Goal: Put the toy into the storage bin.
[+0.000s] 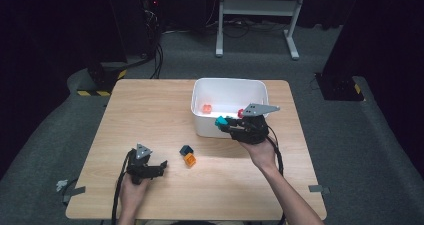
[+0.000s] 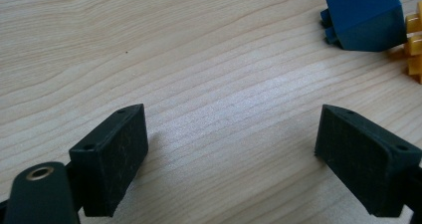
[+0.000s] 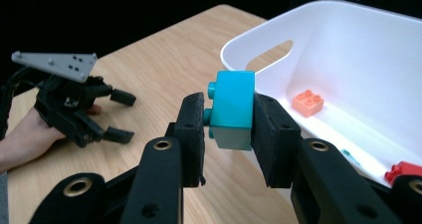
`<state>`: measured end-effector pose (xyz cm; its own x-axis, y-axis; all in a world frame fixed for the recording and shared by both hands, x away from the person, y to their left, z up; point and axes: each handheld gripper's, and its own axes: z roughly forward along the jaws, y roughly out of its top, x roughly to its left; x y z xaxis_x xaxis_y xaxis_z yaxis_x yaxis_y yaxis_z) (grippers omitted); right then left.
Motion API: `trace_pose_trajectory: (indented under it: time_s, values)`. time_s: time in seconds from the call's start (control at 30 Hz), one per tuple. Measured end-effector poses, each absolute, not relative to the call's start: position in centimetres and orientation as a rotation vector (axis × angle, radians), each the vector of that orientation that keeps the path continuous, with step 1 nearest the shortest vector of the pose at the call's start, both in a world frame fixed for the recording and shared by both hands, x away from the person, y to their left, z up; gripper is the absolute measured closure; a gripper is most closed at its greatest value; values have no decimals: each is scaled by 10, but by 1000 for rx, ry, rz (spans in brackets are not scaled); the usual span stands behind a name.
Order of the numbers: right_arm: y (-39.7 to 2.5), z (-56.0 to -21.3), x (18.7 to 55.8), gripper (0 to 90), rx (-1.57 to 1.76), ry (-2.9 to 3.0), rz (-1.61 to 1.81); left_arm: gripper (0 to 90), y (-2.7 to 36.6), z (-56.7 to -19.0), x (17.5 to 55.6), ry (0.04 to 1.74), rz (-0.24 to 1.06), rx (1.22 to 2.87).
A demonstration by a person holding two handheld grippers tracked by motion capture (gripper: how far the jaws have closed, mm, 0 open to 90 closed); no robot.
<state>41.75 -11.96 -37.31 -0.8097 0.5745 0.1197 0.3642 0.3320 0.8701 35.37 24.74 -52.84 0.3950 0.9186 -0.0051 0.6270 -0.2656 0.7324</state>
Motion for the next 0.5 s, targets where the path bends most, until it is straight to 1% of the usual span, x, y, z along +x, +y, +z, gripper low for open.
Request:
trace_pose_trajectory:
  time_s: [0.5]
  values:
    - [-121,-351,434,669,857,2348,1441,131,247,-528,354,1318,568,1996]
